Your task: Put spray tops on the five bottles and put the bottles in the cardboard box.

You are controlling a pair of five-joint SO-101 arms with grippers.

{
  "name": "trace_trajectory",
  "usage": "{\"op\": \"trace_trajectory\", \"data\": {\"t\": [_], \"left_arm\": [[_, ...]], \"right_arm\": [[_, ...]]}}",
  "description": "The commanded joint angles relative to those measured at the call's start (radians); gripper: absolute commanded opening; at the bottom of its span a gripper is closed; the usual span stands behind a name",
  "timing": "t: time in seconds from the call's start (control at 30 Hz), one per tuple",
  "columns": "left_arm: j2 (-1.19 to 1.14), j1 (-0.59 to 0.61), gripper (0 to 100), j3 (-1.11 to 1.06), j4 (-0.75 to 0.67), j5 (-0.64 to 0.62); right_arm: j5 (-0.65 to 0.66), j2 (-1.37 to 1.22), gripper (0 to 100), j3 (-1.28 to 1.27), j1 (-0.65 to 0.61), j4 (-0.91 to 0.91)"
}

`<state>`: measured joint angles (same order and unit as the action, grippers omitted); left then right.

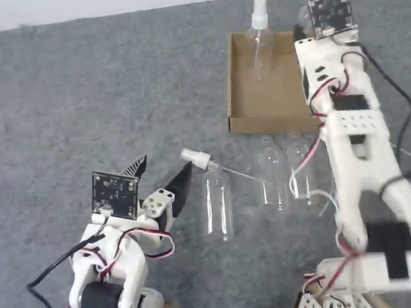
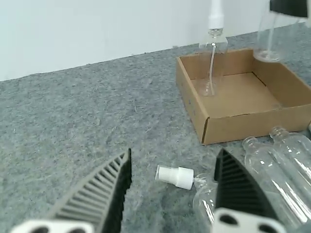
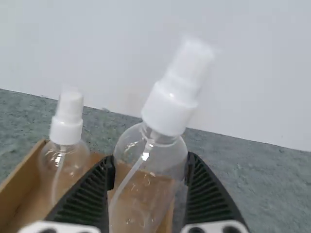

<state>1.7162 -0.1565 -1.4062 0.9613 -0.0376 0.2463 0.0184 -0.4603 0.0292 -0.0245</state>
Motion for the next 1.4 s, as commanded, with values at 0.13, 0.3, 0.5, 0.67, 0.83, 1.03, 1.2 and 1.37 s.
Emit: {"op": "trace_trajectory", "data": {"t": [0.13,0.3,0.5,0.67,0.83,1.03,1.2,1.37], "left_arm": [[0.014,0.002,25,-0.007,-0.038,0.008],[0.014,0.000,25,-0.007,-0.038,0.009],[0.014,-0.002,25,-0.007,-0.038,0.009],[0.014,0.000,25,-0.007,-0.038,0.009],[0.015,0.003,25,-0.007,-0.038,0.009],[0.015,0.003,25,-0.007,-0.038,0.009],[0.015,0.003,25,-0.007,-0.038,0.009],[0.015,0.003,25,-0.007,-0.038,0.009]], "right_arm": [[0.015,-0.285,0.6,0.267,0.015,-0.140],[0.014,-0.418,0.6,0.359,0.015,-0.168],[0.015,-0.499,0.6,0.358,0.015,-0.234],[0.014,-0.521,0.6,0.362,0.015,-0.234],[0.014,-0.527,0.6,0.358,0.015,-0.232],[0.015,-0.529,0.7,0.358,0.013,-0.228],[0.020,-0.529,0.7,0.358,0.008,-0.225],[0.021,-0.529,0.7,0.358,0.007,-0.225]]}}
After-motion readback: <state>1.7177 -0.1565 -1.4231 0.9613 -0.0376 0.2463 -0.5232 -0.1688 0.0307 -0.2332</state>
